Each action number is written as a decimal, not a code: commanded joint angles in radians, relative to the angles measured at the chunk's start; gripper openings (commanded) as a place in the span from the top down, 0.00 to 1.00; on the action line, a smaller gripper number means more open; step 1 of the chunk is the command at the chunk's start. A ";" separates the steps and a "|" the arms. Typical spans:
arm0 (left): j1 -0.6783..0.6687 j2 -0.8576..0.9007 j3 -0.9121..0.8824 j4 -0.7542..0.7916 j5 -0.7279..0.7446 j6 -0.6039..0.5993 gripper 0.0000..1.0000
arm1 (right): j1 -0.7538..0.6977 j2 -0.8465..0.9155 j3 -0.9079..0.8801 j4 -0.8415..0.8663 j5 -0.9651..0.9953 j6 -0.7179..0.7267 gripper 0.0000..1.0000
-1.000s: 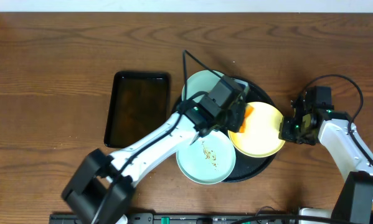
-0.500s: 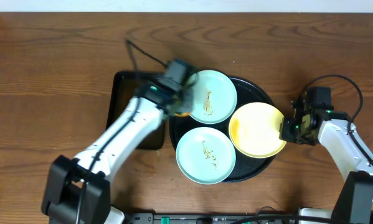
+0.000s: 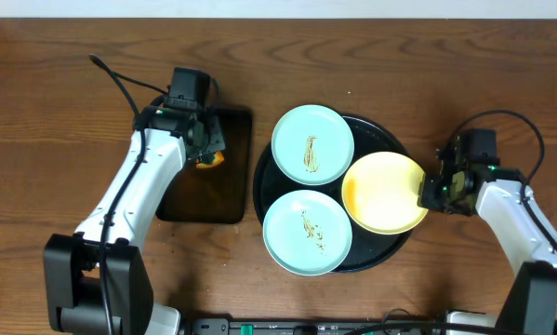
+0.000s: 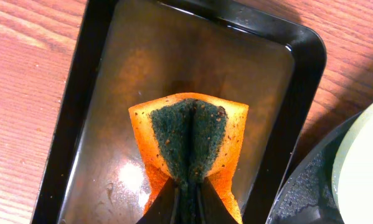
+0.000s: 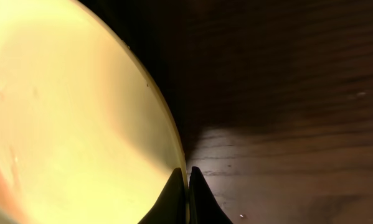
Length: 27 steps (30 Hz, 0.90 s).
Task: Clean dirty plates on tray and stack at the side
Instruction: 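Return the sponge to the black tray with the left gripper, then lift the yellow plate with the right gripper and place it right of the tray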
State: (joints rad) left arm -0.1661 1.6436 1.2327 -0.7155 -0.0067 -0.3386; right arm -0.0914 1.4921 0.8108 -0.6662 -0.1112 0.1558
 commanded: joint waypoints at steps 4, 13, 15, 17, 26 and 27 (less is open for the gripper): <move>0.008 -0.016 0.006 -0.006 -0.005 0.016 0.92 | 0.009 -0.149 0.042 0.000 0.032 -0.035 0.99; 0.008 -0.016 0.006 -0.006 -0.005 0.016 0.92 | 0.022 -0.303 0.043 0.024 0.239 -0.079 0.99; 0.008 -0.016 0.005 -0.006 -0.005 0.016 0.92 | 0.037 -0.325 0.046 0.042 0.253 -0.100 0.99; 0.008 -0.016 0.006 -0.006 -0.005 0.016 0.92 | 0.063 -0.343 0.053 0.056 0.293 -0.122 0.99; 0.008 -0.016 0.006 -0.005 -0.005 0.016 0.92 | 0.349 -0.353 0.074 0.054 0.716 -0.188 0.99; 0.008 -0.016 0.005 -0.005 -0.005 0.016 0.92 | 0.382 -0.353 0.074 0.054 0.761 -0.189 0.99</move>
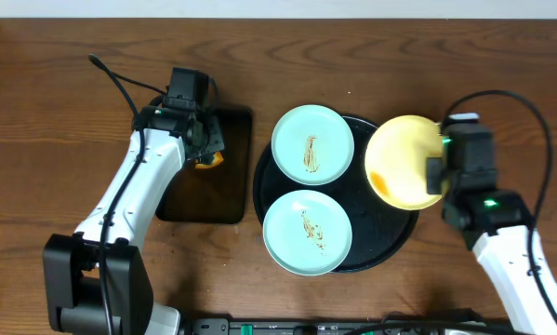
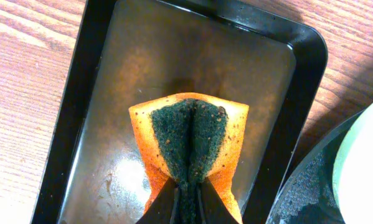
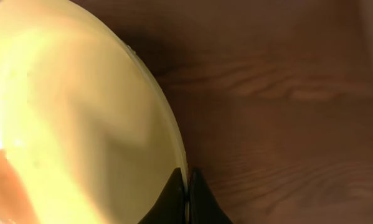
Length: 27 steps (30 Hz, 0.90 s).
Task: Clean dirty plates on tray and stack at the side
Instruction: 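Lift the yellow plate with the right gripper and place it right of the tray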
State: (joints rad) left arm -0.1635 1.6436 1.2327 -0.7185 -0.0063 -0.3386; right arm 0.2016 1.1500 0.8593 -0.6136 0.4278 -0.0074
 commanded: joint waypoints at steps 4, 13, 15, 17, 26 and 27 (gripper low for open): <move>0.005 -0.016 0.006 -0.003 -0.006 0.016 0.92 | 0.238 -0.004 0.025 0.008 0.415 -0.044 0.99; 0.005 -0.016 0.006 -0.003 -0.006 0.016 0.92 | 0.462 0.042 0.025 0.035 0.680 -0.056 0.99; 0.005 -0.016 0.005 -0.003 -0.006 0.016 0.92 | 0.478 0.051 0.025 0.050 0.691 -0.080 0.99; 0.005 -0.016 0.006 -0.003 -0.006 0.016 0.92 | 0.482 0.058 0.025 0.062 0.697 -0.089 0.99; 0.005 -0.016 0.005 -0.002 -0.006 0.016 0.92 | 0.480 0.062 0.025 0.109 0.700 -0.095 0.99; 0.005 -0.016 0.006 -0.002 -0.006 0.016 0.92 | 0.472 0.062 0.025 0.108 0.692 -0.061 0.99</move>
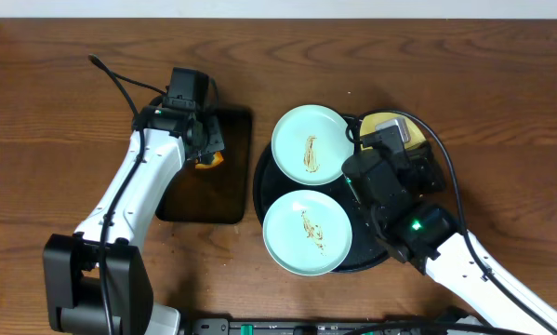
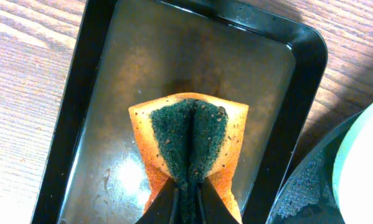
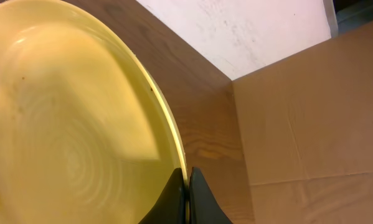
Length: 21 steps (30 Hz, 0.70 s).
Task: Clean dirty plates on tray and stack at the side
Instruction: 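Lift the yellow plate with the right gripper and place it right of the tray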
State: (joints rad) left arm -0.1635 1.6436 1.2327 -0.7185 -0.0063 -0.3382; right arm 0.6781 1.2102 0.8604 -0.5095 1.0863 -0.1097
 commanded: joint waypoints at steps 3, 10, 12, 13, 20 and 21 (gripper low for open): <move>0.005 -0.016 0.005 -0.002 -0.006 0.016 0.92 | -0.051 0.002 0.024 0.000 -0.063 0.128 0.99; 0.005 -0.016 0.005 -0.003 -0.006 0.016 0.92 | -0.298 0.002 0.024 0.010 -0.257 0.255 0.99; 0.005 -0.016 0.005 -0.003 -0.005 0.016 0.92 | -0.398 0.002 0.024 0.013 -0.326 0.274 0.99; 0.005 -0.016 0.005 -0.003 -0.005 0.016 0.92 | -0.444 0.002 0.024 0.013 -0.364 0.278 0.99; 0.005 -0.016 0.005 -0.003 -0.005 0.016 0.92 | -0.785 0.008 0.024 -0.003 -0.623 0.399 0.99; 0.005 -0.016 0.006 -0.003 -0.005 0.016 0.92 | -0.821 0.012 0.024 -0.003 -0.652 0.414 0.99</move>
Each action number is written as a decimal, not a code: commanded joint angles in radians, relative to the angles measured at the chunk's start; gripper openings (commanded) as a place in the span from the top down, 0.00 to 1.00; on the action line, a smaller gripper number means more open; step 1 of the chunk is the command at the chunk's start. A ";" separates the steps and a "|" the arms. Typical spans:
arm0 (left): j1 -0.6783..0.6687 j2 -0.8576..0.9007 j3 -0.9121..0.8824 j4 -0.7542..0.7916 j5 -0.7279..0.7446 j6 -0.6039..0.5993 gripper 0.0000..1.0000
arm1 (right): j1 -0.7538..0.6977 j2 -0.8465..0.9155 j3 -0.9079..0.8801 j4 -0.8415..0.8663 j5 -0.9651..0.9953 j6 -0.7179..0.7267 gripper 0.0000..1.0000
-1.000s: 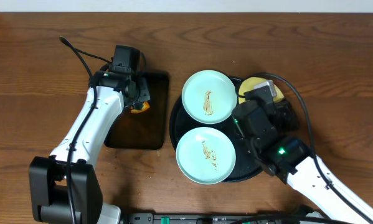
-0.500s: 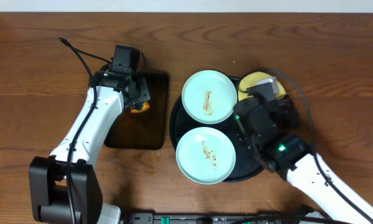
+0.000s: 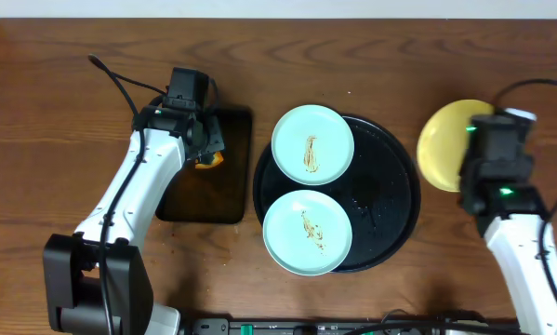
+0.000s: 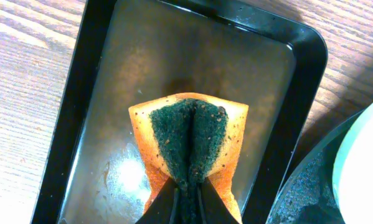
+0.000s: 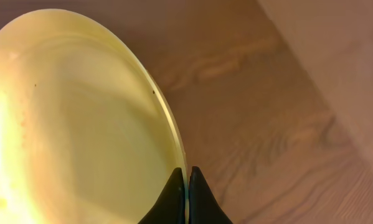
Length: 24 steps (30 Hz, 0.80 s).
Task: Clean dirty plates on tray and stack at the side
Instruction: 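Lift the yellow plate with the right gripper and place it right of the tray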
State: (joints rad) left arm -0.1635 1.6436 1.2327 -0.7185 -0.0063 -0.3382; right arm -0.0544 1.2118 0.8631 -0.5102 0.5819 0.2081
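My right gripper [image 5: 187, 177] is shut on the rim of the yellow plate [image 3: 445, 144], held over the bare wood to the right of the round black tray [image 3: 399, 191]. In the right wrist view the yellow plate [image 5: 74, 124] fills the left side. Two light blue plates lie on the tray, each with brown smears: one at the back [image 3: 312, 143], one at the front [image 3: 307, 232]. My left gripper [image 4: 186, 186] is shut on the orange sponge [image 4: 189, 140] with a dark green scouring face, over the black rectangular pan [image 4: 99, 87].
The black rectangular pan [image 3: 190, 195] lies left of the round tray and holds a shallow film of liquid. A black cable [image 3: 120, 84] trails from the left arm at the back left. Bare wood lies to the right of the tray.
My right gripper with the yellow plate has moved from above the back right of the tray to the wood right of the tray. The left gripper and sponge have stayed put.
The yellow plate lay on the tray's right side with my right gripper shut on its rim. Then it was held tilted at the tray's back right, then over the tray's back, and now right of the tray. My left gripper held the sponge over the pan throughout.
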 commanded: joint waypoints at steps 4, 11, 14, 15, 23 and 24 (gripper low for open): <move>0.005 -0.016 0.005 -0.003 -0.005 0.016 0.92 | -0.244 0.050 0.021 0.001 -0.282 0.163 0.99; 0.005 -0.016 0.005 -0.003 -0.005 0.015 0.91 | -0.410 0.196 0.021 0.029 -0.386 0.232 0.99; 0.005 -0.016 0.005 -0.003 -0.005 0.016 0.92 | -0.446 0.264 0.021 0.076 -0.415 0.232 0.99; 0.005 -0.016 0.006 -0.003 -0.005 0.016 0.92 | -0.455 0.284 0.021 0.090 -0.425 0.232 0.99; 0.005 -0.016 0.005 -0.002 -0.005 0.016 0.92 | -0.468 0.320 0.021 0.140 -0.629 0.227 0.68; 0.005 -0.016 0.005 -0.002 -0.005 0.016 0.92 | -0.467 0.316 0.021 0.147 -0.671 0.208 0.69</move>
State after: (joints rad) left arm -0.1635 1.6436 1.2327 -0.7185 -0.0063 -0.3382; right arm -0.5179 1.5414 0.8639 -0.3759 0.0563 0.4290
